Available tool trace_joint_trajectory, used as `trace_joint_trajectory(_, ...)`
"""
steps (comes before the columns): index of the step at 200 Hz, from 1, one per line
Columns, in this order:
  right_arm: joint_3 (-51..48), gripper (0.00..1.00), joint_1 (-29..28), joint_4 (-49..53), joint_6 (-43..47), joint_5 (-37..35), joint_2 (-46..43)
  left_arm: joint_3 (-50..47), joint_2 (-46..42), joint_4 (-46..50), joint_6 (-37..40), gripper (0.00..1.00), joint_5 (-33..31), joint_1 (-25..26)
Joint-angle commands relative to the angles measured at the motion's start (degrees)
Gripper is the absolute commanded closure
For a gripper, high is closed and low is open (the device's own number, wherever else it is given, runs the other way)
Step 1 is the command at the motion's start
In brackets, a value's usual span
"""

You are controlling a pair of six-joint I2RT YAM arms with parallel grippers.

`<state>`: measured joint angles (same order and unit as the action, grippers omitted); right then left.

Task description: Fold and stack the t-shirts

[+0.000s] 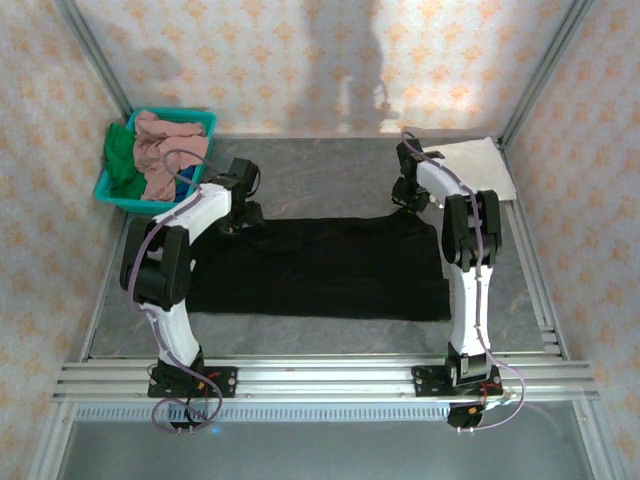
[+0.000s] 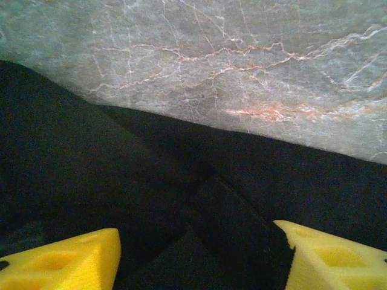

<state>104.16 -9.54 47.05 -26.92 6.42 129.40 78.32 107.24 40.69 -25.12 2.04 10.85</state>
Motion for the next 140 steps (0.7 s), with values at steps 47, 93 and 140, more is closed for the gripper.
trace_joint_trajectory(47, 9.63, 1.00, 0.50, 9.37, 3.32, -7.76, -3.64, 7.00, -0.66, 2.80, 3.83, 1.00, 8.99, -4.21)
trace_joint_trajectory(93, -0.62, 1.00, -0.57, 4.12, 3.94, -12.52, -13.25, 5.26, -8.02, 2.18, 4.14, 1.00, 9.57, -5.08)
trace_joint_trajectory(140, -32.39, 0.98, -1.27, -10.98, -0.19, -9.90, -34.15, -17.50, -21.06, -9.10, 1.93, 1.00, 9.27, -4.98)
